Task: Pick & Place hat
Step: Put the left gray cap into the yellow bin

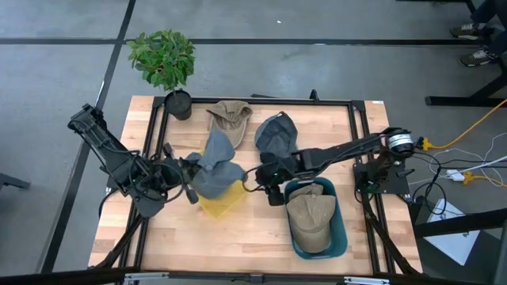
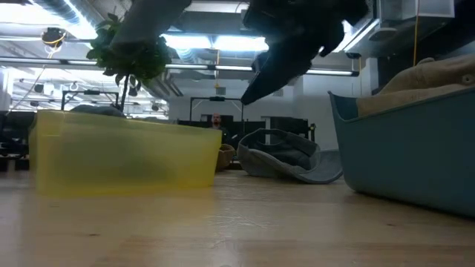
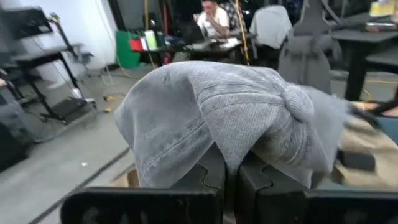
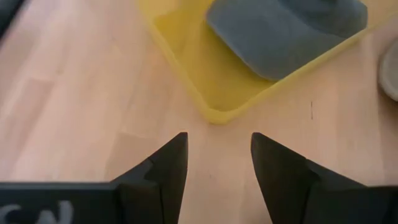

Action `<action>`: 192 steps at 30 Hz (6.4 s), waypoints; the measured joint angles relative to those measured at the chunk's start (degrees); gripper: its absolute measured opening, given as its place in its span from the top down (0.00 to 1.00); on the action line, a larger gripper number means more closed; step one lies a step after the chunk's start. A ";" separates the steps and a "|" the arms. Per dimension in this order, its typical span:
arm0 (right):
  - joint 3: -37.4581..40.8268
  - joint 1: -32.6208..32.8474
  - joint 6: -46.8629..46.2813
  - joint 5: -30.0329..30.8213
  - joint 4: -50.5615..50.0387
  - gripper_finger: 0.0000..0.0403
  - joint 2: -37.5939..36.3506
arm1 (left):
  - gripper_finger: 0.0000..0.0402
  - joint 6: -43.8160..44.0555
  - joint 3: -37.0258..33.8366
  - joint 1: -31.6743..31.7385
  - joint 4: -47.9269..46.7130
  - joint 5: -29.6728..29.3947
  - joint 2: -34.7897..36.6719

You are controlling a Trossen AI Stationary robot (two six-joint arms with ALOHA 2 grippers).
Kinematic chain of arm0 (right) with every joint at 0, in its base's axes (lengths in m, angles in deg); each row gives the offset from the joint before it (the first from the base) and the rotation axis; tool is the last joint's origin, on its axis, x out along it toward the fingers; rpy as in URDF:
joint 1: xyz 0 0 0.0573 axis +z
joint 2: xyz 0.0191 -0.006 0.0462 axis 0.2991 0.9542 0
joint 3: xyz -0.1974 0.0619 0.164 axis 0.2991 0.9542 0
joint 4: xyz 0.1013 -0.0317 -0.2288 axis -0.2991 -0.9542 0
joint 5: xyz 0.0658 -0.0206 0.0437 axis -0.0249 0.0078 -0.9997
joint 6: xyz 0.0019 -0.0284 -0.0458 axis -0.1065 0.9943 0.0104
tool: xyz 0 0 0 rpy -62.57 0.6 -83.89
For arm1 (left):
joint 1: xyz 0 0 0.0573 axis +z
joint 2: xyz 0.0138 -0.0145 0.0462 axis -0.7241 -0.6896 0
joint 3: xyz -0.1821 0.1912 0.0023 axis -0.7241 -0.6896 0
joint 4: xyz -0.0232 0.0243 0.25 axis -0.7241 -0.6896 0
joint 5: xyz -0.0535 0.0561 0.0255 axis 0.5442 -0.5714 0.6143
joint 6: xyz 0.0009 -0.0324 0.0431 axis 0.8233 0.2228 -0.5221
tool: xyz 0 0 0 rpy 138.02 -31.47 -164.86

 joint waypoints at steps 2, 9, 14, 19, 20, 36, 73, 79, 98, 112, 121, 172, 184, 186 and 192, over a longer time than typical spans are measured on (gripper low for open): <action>-3.94 0.46 0.60 1.32 -4.51 0.57 2.85 | 0.99 -2.64 0.00 0.00 2.35 -1.84 0.00; -14.35 0.46 2.48 4.56 -17.60 0.62 11.19 | 0.99 -15.77 0.00 -0.86 12.18 -9.29 -0.02; -15.73 0.50 3.67 4.87 -16.83 0.81 12.35 | 0.99 -29.84 0.00 -2.43 20.92 -13.93 0.03; -15.73 0.47 4.72 7.03 -16.26 0.98 12.37 | 0.99 -40.89 0.00 -2.31 29.48 -14.06 0.64; -15.73 0.45 4.72 7.08 -15.89 0.98 12.37 | 0.99 -42.55 0.00 -2.21 30.76 -14.00 0.66; -15.73 0.92 6.46 -4.90 -2.13 0.98 17.05 | 0.99 -53.64 0.00 -1.66 38.48 -13.89 0.74; -15.70 3.03 5.66 -20.08 -0.35 0.95 5.97 | 0.99 -14.23 0.00 -6.10 21.55 36.58 1.51; -15.70 3.03 4.02 -17.90 -2.77 0.95 5.97 | 0.99 17.25 4.44 -1.63 -4.98 39.99 1.21; -15.70 2.88 1.44 -4.22 -3.34 0.95 5.94 | 0.99 87.04 6.75 2.57 -39.25 47.75 -0.97; -15.70 2.59 1.63 -3.09 -4.37 0.95 5.94 | 0.99 96.54 6.78 7.91 -40.84 41.13 -9.92; -15.70 2.48 1.45 -3.06 -6.05 0.95 5.94 | 0.99 96.58 6.78 9.21 -43.74 44.73 -12.14; -19.81 4.16 -9.89 11.46 12.98 0.74 4.52 | 0.61 -0.45 6.78 8.44 -42.24 47.68 1.07; -20.16 0.73 -24.38 12.13 22.74 0.35 12.84 | 0.62 -6.32 6.78 8.44 -42.79 47.23 1.07; -20.88 0.66 -24.53 14.59 22.43 0.35 13.77 | 0.62 -6.32 6.78 8.44 -42.82 47.23 1.06; -23.93 0.65 -23.92 16.40 21.16 0.37 17.10 | 0.63 -6.37 6.78 8.44 -42.79 47.19 1.05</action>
